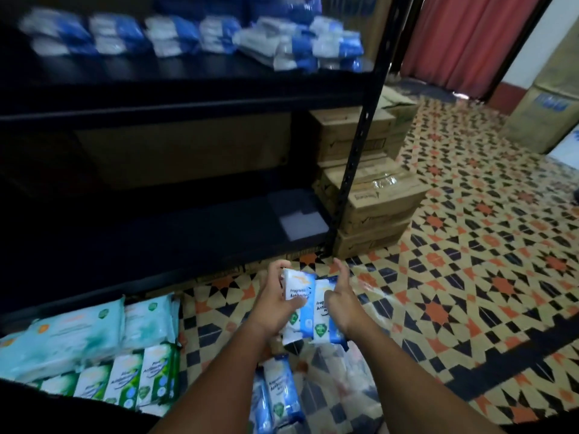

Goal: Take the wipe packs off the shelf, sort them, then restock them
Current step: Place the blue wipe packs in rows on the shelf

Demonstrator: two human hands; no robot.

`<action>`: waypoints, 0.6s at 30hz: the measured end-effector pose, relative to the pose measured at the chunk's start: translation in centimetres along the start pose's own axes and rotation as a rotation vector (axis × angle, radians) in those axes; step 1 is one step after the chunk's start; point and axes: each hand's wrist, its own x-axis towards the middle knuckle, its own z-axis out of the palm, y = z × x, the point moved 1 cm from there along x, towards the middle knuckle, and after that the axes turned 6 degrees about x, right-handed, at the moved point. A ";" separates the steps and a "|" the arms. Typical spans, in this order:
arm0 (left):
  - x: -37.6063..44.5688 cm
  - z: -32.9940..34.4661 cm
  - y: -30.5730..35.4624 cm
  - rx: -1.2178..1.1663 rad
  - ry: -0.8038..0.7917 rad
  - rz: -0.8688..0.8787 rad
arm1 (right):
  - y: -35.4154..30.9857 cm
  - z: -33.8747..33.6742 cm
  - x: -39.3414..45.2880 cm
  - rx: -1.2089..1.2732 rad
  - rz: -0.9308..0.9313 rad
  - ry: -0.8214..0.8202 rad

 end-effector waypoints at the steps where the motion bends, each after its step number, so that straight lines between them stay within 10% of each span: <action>1: -0.1 -1.0 1.0 -0.017 0.037 0.033 | -1.5 0.2 -0.1 0.020 -0.021 0.006; 18: -1.8 -18.7 18.4 -0.050 0.497 0.417 | -25.6 3.6 -4.8 0.203 -0.509 0.032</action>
